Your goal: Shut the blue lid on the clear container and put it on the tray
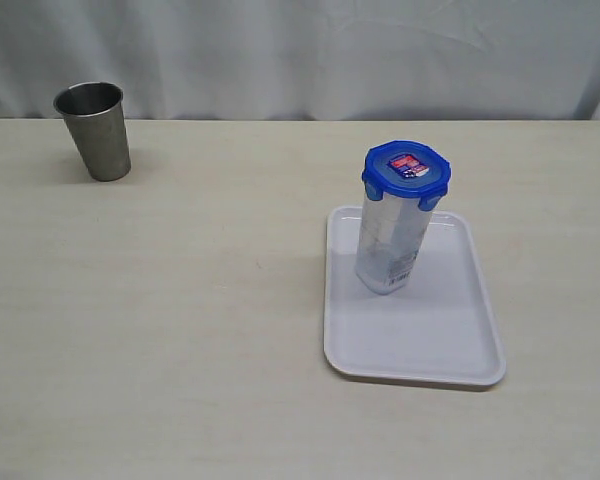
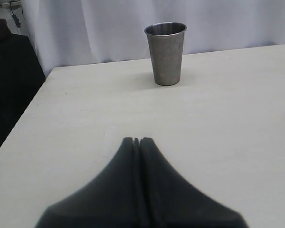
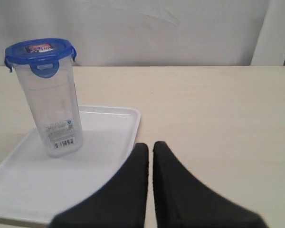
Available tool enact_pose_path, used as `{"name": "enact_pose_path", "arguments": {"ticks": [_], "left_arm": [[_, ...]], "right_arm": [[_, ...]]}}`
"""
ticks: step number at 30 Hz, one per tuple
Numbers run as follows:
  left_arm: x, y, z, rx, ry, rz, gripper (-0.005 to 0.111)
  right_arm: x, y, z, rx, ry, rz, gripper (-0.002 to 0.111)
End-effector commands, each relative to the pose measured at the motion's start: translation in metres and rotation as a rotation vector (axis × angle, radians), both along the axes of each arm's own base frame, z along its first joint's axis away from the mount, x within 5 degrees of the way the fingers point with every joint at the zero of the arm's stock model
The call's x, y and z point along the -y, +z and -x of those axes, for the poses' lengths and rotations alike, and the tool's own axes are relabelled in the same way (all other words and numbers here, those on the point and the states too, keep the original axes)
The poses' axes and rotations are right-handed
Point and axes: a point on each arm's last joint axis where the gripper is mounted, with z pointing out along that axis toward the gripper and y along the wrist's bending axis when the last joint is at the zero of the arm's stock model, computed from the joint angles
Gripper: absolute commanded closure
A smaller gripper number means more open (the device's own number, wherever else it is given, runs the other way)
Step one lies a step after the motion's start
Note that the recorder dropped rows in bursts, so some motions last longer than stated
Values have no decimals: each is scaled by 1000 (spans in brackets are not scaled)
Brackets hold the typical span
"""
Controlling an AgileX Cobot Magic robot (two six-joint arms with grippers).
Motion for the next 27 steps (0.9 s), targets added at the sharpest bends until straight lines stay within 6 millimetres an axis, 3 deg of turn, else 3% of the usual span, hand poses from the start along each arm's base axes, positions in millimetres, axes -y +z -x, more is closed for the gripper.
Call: {"name": "enact_pose_path", "arguments": {"ticks": [1, 27], "left_arm": [[0, 0, 0, 12, 1, -3, 107], [0, 0, 0, 12, 1, -3, 107]], "right_arm": [[0, -3, 1, -23, 7, 38, 104], [0, -4, 1, -38, 9, 24, 104]]}}
